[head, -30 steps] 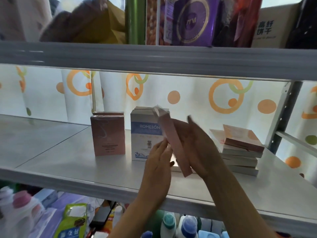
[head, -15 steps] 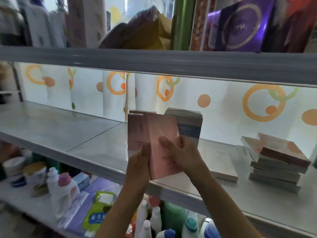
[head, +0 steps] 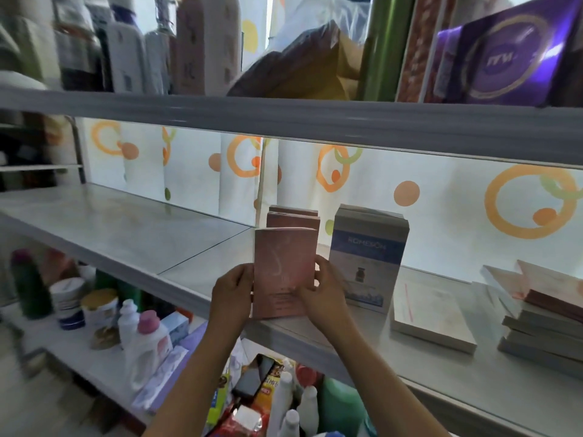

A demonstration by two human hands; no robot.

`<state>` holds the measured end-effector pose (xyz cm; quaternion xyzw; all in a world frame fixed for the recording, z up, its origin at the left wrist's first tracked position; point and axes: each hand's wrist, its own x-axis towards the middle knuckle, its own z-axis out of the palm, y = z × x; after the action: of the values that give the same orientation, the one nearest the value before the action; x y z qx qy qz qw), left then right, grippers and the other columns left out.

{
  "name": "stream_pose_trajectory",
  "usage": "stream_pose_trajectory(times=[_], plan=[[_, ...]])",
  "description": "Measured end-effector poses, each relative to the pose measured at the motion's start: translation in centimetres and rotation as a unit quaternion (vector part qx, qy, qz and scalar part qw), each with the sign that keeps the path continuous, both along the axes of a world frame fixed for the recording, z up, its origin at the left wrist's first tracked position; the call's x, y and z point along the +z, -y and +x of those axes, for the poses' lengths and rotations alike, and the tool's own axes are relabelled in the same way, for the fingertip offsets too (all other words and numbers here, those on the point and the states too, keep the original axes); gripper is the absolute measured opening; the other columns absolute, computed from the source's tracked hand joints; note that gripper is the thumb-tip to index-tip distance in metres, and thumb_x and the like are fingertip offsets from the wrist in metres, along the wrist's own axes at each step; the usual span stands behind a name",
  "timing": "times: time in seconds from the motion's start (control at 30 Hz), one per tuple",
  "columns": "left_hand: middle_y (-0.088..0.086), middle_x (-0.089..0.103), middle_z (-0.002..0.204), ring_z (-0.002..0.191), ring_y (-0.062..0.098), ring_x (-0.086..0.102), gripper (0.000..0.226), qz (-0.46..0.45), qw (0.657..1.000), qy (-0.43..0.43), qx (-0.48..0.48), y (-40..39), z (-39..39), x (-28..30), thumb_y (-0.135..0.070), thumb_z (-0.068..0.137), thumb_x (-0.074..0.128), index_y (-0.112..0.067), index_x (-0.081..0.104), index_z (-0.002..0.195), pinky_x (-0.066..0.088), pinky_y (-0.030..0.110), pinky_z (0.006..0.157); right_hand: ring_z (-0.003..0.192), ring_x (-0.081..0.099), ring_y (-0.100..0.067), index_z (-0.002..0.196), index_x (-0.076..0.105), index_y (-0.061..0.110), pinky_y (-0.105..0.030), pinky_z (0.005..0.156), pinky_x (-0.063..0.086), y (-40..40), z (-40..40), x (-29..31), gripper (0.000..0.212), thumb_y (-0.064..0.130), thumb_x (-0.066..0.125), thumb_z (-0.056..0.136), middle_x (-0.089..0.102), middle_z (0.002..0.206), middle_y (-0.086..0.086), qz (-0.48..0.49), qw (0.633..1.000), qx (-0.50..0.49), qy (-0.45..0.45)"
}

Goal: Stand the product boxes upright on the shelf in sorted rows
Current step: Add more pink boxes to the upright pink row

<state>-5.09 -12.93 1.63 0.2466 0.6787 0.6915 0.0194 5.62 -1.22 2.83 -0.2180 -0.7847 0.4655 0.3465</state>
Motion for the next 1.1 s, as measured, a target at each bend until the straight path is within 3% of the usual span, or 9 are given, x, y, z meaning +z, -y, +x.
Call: stream_pose_trajectory(times=[0.07, 0.2, 0.33, 0.47, 0.57, 0.77, 1.0, 1.1], plan=[[-0.003, 0.072, 0.094, 0.087, 0.02, 0.067, 0.029, -0.023, 0.999, -0.019, 0.024, -0.7, -0.3, -0.3, -0.029, 0.099, 0.042, -0.029, 0.071, 0.096, 0.054, 0.036, 0.079, 0.094, 0.063, -0.011, 0.129, 0.044, 0.029, -0.033, 0.079, 0.057, -0.1, -1.1, 0.0, 0.052, 0.004, 0.054, 0.085, 0.063, 0.107, 0.01, 0.017, 1.0, -0.022, 0.004], [-0.001, 0.06, 0.08, 0.081, 0.018, 0.056, 0.04, -0.081, 0.996, 0.003, 0.042, -2.0, -0.6, 0.0, -0.029, 0.104, 0.028, -0.013, 0.061, 0.088, 0.039, 0.028, 0.073, 0.082, 0.055, -0.001, 0.134, 0.041, 0.022, -0.013, 0.066, 0.045, -0.3, -2.4, -0.4, 0.048, 0.008, 0.052, 0.09, 0.057, 0.101, 0.016, 0.066, 0.996, -0.066, 0.006], [-0.003, 0.053, 0.07, 0.077, 0.02, 0.052, 0.044, -0.117, 0.991, 0.012, 0.071, -2.9, -1.7, -0.8, -0.032, 0.105, 0.026, -0.01, 0.057, 0.082, 0.035, 0.028, 0.069, 0.09, 0.06, -0.001, 0.135, 0.042, 0.026, -0.027, 0.078, 0.056, -0.2, -2.7, -1.6, 0.05, 0.005, 0.05, 0.091, 0.059, 0.107, 0.018, 0.062, 0.994, -0.081, -0.029], [-0.002, 0.065, 0.098, 0.086, 0.017, 0.057, 0.033, -0.121, 0.988, -0.071, 0.059, -3.1, -2.0, -1.6, -0.031, 0.103, 0.038, -0.015, 0.067, 0.108, 0.039, 0.024, 0.077, 0.099, 0.063, -0.003, 0.127, 0.04, 0.041, -0.037, 0.083, 0.059, -0.5, -3.1, -2.5, 0.045, 0.013, 0.049, 0.093, 0.06, 0.113, 0.019, 0.064, 0.992, -0.101, -0.04], [0.005, 0.067, 0.117, 0.102, 0.022, 0.063, 0.033, -0.164, 0.97, -0.154, 0.098, -3.7, -2.8, -2.4, -0.029, 0.101, 0.045, -0.013, 0.066, 0.121, 0.042, 0.024, 0.086, 0.099, 0.063, -0.006, 0.129, 0.04, 0.039, -0.036, 0.083, 0.058, -0.5, -3.3, -2.6, 0.043, 0.013, 0.048, 0.095, 0.06, 0.115, 0.016, 0.074, 0.99, -0.109, -0.045], [0.008, 0.066, 0.105, 0.093, 0.023, 0.062, 0.027, -0.209, 0.957, -0.183, 0.079, -5.1, -3.7, -2.4, -0.03, 0.101, 0.045, -0.014, 0.065, 0.11, 0.041, 0.024, 0.078, 0.101, 0.062, -0.011, 0.123, 0.053, 0.025, -0.037, 0.088, 0.056, -1.3, -3.5, -3.0, 0.03, 0.011, 0.053, 0.096, 0.06, 0.112, 0.011, 0.058, 0.987, -0.137, -0.066], [0.007, 0.067, 0.108, 0.092, 0.018, 0.06, 0.03, -0.197, 0.961, -0.189, 0.053, -4.8, -4.0, -3.2, -0.033, 0.101, 0.046, -0.012, 0.065, 0.111, 0.041, 0.023, 0.078, 0.099, 0.06, -0.01, 0.121, 0.055, 0.022, -0.03, 0.085, 0.052, -1.3, -3.5, -2.9, 0.028, 0.014, 0.056, 0.095, 0.058, 0.108, 0.013, 0.057, 0.986, -0.145, -0.058], [0.004, 0.067, 0.112, 0.096, 0.018, 0.062, 0.031, -0.196, 0.962, -0.184, 0.05, -4.7, -3.8, -3.3, -0.034, 0.101, 0.046, -0.014, 0.065, 0.115, 0.04, 0.021, 0.08, 0.094, 0.057, -0.006, 0.118, 0.058, 0.023, -0.015, 0.075, 0.043, -1.1, -3.3, -2.9, 0.023, 0.018, 0.057, 0.096, 0.059, 0.105, 0.013, 0.051, 0.987, -0.148, -0.048]])
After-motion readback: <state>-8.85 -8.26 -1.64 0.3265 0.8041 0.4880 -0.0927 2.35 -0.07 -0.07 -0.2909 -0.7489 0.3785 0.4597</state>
